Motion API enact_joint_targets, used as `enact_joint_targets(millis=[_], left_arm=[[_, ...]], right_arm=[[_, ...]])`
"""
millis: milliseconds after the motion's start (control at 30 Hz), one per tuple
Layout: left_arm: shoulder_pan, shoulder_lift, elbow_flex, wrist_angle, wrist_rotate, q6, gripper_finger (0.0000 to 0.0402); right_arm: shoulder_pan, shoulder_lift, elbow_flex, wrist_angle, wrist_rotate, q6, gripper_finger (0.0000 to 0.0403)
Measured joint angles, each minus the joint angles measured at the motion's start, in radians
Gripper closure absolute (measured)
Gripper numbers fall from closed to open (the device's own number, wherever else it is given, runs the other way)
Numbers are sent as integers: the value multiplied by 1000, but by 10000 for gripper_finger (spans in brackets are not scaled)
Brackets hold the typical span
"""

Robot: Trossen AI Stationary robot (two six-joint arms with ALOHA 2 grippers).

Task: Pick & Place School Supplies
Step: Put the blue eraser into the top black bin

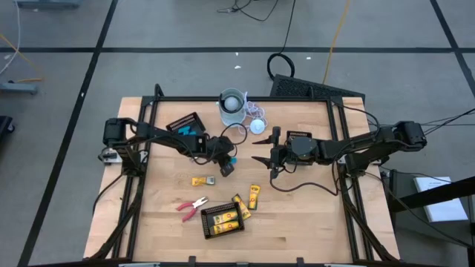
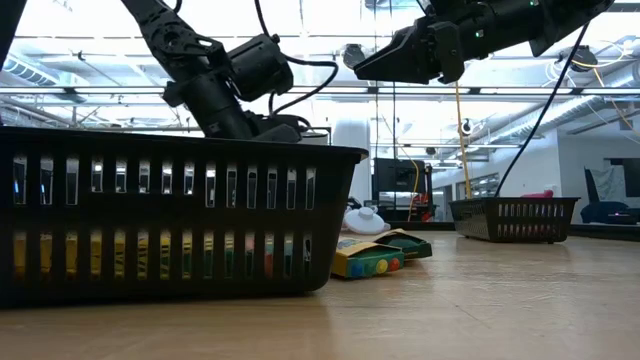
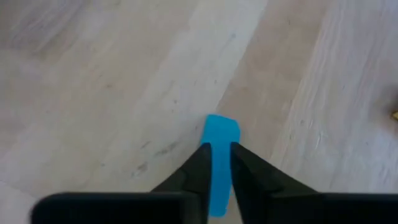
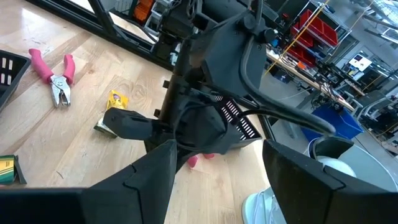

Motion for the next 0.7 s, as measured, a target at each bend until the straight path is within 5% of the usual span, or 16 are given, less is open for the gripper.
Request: enact_joint_targets(millis=[400,700], left_arm=[[-6,1,0,-31,-10,55,159],[-21,61,5,-13,-59,53,149]], right_arm=[[0,0,0,0,-4,-6,170],[0,0,0,1,-3,-15,170]])
